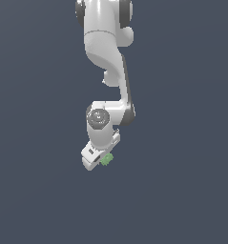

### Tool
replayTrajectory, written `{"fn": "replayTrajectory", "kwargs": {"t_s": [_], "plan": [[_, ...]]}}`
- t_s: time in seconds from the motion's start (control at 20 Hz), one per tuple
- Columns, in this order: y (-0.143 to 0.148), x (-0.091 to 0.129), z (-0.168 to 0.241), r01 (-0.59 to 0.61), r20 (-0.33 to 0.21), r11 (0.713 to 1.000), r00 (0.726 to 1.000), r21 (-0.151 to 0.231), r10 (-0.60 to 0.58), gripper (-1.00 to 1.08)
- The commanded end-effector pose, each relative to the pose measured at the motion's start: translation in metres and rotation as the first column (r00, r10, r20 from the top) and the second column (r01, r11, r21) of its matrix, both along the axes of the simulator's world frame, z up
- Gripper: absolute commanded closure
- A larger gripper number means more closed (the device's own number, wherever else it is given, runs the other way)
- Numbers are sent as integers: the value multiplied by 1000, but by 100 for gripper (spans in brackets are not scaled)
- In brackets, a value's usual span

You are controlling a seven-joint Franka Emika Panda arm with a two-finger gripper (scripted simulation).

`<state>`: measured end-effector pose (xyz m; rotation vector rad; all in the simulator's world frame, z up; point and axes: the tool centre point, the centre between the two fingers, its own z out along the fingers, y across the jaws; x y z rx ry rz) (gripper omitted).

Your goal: Pick up the object and move it to a goal position.

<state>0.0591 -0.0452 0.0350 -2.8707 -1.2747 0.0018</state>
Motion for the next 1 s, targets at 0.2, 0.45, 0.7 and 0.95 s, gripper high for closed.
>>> {"fn": "replayTrajectory", "kwargs": {"t_s": [0.2, 0.45, 0.7, 0.95], "plan": [[0, 1, 0, 0, 1, 1000, 1000, 0, 0, 108], [0, 1, 0, 0, 1, 1000, 1000, 0, 0, 108], [-1, -3, 2, 0, 1, 1000, 1000, 0, 0, 108], [-5, -12, 9, 0, 1, 1000, 1000, 0, 0, 108]]}}
